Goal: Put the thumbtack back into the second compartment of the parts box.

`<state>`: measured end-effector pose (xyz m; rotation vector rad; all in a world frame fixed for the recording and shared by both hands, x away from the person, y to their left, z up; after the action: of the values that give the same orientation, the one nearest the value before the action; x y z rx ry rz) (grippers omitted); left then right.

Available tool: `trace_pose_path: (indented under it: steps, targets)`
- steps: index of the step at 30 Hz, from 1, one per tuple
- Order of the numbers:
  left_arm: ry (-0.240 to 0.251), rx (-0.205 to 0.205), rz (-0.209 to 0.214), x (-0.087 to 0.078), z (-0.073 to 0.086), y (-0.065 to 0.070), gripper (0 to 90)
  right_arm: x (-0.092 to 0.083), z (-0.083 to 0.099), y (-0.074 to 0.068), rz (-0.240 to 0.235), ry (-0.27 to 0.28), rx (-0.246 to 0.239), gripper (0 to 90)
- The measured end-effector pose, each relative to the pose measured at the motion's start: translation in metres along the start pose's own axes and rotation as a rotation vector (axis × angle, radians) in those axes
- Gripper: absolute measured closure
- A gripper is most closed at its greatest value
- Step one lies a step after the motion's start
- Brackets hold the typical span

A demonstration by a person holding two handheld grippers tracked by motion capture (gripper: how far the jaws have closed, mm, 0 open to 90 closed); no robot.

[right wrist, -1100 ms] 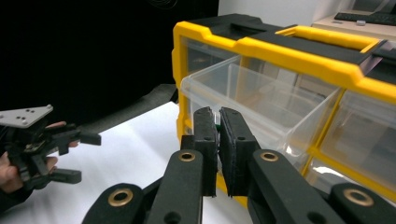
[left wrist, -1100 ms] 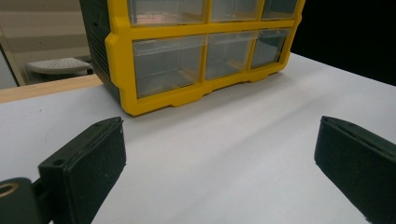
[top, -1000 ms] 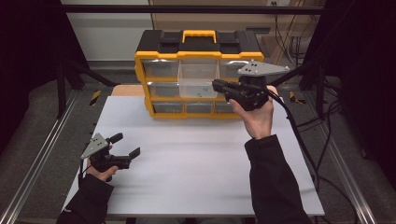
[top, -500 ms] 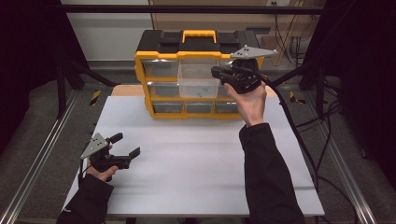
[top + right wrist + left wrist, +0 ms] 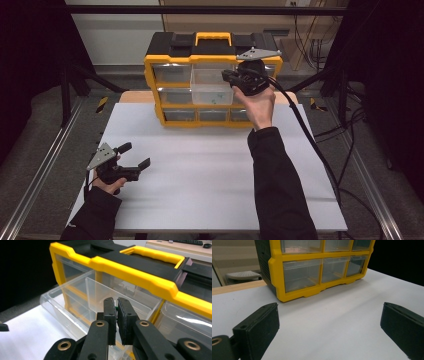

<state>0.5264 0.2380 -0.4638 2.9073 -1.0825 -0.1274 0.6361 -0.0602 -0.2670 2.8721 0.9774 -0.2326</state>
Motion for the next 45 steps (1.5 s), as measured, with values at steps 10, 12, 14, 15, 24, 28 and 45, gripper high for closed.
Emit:
trace_pose_path:
  steps: [10, 12, 14, 15, 24, 28, 45]
  targets:
    - [0.000, -0.001, -0.001, 0.000, 0.000, 0.000, 1.8, 0.003, 0.000, 0.003, 0.012, 0.019, 0.014, 74.1]
    - [-0.001, -0.001, -0.001, 0.000, 0.000, 0.000, 1.8, 0.000, -0.004, 0.003, 0.012, 0.046, 0.016, 70.8]
    - [0.000, -0.004, -0.002, 0.000, 0.000, 0.000, 1.8, -0.005, -0.008, 0.003, 0.011, 0.067, 0.018, 67.9]
    - [-0.002, -0.002, -0.001, 0.000, 0.000, 0.000, 1.9, -0.006, -0.009, 0.003, 0.010, 0.075, 0.020, 65.9]
    - [-0.002, -0.001, -0.001, 0.000, 0.000, 0.000, 1.9, -0.021, -0.016, 0.005, 0.029, 0.135, 0.014, 27.8]
    - [0.002, -0.002, -0.001, 0.000, 0.000, 0.001, 1.8, -0.033, -0.013, 0.005, 0.034, 0.158, 0.028, 13.1]
    - [-0.005, 0.001, 0.001, 0.001, 0.001, 0.001, 1.8, -0.088, 0.054, -0.002, -0.012, 0.184, 0.079, 3.5]
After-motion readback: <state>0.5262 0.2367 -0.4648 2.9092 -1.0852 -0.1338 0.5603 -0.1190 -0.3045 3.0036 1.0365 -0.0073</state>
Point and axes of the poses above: each handheld gripper's, and its own axes: x roughly forward along the jaws, z roughly out of its underside, y roughly to its right, the point moved 9 cm from there along x, roughly forward along the jaws, and after that the axes turned 11 degrees about y, right-handed, at the moved point
